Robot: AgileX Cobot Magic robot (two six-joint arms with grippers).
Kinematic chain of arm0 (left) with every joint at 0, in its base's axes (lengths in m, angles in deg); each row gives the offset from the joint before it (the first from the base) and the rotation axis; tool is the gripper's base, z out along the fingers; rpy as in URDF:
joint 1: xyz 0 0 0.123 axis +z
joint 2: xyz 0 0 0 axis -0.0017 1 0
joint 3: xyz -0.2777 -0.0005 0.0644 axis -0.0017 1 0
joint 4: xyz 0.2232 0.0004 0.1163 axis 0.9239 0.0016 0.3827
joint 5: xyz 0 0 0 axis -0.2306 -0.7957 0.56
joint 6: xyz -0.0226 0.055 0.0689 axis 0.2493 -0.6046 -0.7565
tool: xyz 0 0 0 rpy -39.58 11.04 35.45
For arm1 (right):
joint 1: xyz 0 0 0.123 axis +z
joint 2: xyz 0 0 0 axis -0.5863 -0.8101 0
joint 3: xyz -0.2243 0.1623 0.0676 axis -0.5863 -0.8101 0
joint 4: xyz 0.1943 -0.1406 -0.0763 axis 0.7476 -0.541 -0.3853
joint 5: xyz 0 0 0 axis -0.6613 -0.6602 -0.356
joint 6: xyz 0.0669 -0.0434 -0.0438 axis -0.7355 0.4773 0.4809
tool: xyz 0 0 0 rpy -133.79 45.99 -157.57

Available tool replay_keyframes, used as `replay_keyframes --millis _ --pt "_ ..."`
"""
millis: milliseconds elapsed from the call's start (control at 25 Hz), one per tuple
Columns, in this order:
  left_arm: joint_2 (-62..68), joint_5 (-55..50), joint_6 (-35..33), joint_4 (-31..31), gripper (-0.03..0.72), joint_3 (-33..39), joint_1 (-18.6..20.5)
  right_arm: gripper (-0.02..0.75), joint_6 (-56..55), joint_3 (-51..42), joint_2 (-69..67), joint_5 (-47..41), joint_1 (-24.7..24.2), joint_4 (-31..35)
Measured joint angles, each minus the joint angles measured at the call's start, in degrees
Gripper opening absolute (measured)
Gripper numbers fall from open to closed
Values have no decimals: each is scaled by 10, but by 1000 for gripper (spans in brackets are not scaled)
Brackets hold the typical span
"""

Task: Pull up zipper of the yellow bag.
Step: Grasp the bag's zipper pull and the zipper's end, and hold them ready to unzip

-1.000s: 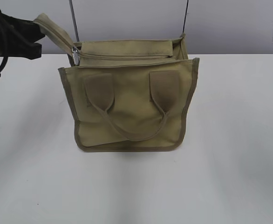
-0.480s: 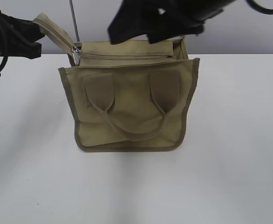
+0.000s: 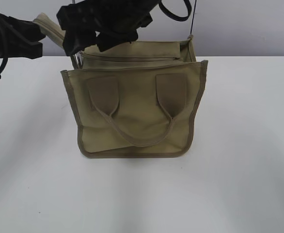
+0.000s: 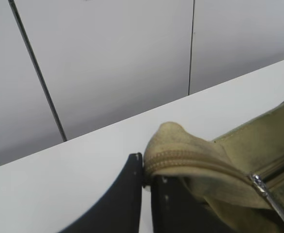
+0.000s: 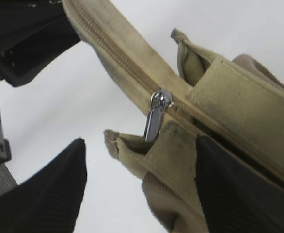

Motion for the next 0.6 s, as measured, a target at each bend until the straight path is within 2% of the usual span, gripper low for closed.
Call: replay_keyframes --millis 280,600 --pt "0 0 0 -1 25 0 0 510 0 47 -55 4 0 -5" --pt "0 5 5 -5 25 0 -1 424 -8 51 -90 23 0 -9"
